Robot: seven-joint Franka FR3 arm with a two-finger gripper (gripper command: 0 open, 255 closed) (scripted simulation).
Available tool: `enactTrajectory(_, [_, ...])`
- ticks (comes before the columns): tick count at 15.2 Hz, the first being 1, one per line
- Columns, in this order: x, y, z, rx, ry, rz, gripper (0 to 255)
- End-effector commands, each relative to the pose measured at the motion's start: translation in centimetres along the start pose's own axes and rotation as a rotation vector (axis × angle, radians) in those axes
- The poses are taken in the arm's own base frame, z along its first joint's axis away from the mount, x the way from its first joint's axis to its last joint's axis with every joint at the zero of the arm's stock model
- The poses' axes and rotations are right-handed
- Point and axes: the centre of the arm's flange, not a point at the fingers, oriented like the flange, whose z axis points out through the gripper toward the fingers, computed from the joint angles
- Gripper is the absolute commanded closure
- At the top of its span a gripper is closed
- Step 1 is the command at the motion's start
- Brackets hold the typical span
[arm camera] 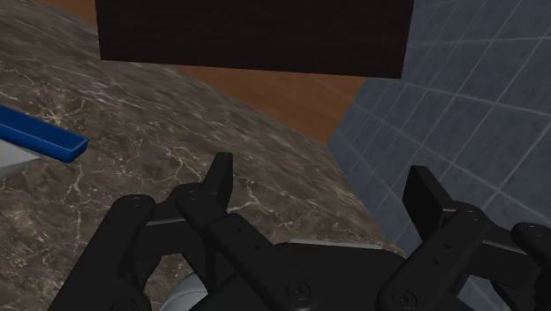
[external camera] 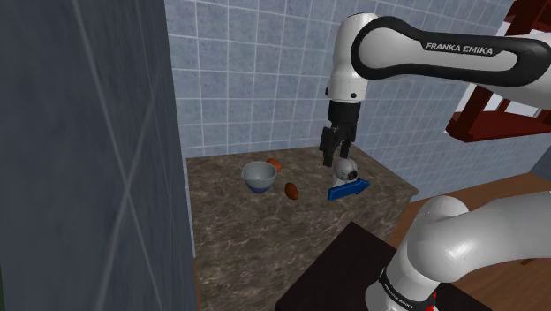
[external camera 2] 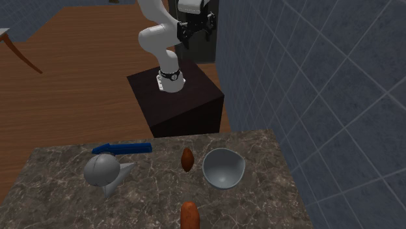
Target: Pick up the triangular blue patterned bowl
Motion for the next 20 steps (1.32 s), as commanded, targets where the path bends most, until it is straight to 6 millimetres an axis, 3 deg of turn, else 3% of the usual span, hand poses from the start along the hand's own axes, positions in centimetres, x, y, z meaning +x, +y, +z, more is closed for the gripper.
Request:
enactTrajectory(1, [0.0,0.0,0.0,0.0,0.0,0.0,0])
enactTrajectory(20, [20.1,11.4,9.5,0.059,0.039,-0.021,0])
